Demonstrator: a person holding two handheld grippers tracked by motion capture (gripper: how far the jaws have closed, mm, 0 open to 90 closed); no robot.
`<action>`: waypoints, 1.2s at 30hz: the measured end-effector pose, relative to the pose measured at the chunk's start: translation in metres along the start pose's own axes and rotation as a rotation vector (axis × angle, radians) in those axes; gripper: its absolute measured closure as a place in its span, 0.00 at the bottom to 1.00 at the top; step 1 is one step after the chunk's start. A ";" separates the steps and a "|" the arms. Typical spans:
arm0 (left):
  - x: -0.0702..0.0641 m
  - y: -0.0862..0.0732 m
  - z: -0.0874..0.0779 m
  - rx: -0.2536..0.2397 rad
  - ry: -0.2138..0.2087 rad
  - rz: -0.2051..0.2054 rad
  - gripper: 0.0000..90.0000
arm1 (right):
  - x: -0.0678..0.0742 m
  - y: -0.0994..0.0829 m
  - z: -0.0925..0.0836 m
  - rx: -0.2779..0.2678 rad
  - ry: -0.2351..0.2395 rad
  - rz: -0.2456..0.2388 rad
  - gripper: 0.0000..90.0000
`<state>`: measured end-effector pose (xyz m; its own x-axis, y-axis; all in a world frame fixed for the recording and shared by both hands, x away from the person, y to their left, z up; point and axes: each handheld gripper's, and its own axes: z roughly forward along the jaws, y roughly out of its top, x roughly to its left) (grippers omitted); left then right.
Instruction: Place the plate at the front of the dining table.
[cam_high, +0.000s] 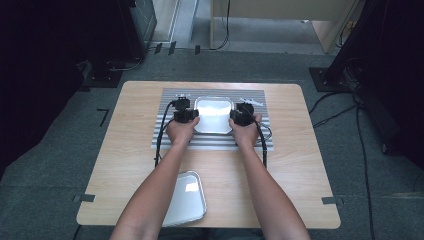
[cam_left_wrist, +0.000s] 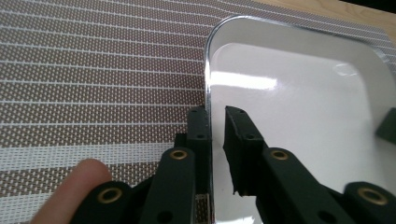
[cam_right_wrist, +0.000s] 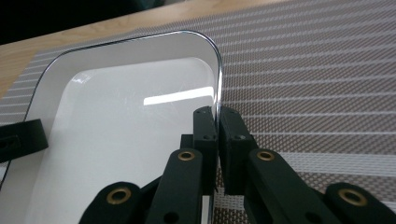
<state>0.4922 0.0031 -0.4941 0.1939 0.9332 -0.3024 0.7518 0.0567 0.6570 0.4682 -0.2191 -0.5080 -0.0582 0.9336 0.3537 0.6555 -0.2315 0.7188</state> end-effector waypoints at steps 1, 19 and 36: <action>0.002 -0.001 0.002 0.020 -0.014 -0.008 0.87 | -0.003 -0.001 0.002 0.008 0.022 0.005 0.93; 0.033 -0.018 -0.022 0.096 -0.086 -0.104 0.80 | -0.024 -0.013 -0.022 0.168 0.138 0.092 0.89; 0.034 -0.007 -0.015 0.083 -0.103 -0.152 0.86 | -0.010 -0.014 -0.014 0.127 0.039 0.155 0.98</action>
<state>0.4838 0.0394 -0.4988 0.1343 0.8750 -0.4652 0.8258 0.1606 0.5407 0.4489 -0.2292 -0.5134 0.0233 0.8778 0.4785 0.7485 -0.3326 0.5737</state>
